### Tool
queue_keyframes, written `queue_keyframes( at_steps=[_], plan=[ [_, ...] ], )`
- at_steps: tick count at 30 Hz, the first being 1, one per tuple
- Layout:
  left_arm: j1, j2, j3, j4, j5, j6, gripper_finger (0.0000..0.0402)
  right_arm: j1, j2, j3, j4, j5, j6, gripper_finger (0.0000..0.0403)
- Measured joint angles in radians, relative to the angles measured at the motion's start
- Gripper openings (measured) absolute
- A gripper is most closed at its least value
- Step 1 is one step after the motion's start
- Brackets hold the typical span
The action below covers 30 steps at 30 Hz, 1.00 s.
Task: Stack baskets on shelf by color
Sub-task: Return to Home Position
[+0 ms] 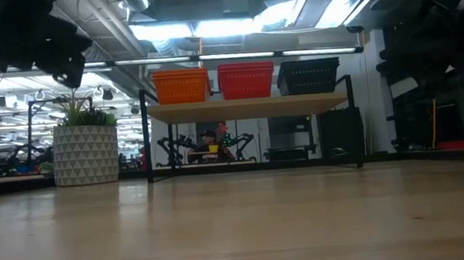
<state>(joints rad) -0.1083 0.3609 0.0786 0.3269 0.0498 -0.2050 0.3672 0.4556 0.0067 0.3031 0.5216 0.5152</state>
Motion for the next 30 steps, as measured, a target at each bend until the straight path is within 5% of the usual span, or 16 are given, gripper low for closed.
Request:
queue_keyframes(
  at_steps=[23, 30],
  plan=[
    [-0.006, -0.023, -0.071, 0.044, -0.042, -0.048, 0.0108, -0.007, -0.001, 0.000, -0.003, 0.000, 0.000, 0.0110],
    [-0.006, -0.023, -0.071, 0.044, -0.041, -0.047, 0.0109, -0.040, -0.098, 0.000, -0.014, -0.028, -0.001, 0.0110]
  ],
)
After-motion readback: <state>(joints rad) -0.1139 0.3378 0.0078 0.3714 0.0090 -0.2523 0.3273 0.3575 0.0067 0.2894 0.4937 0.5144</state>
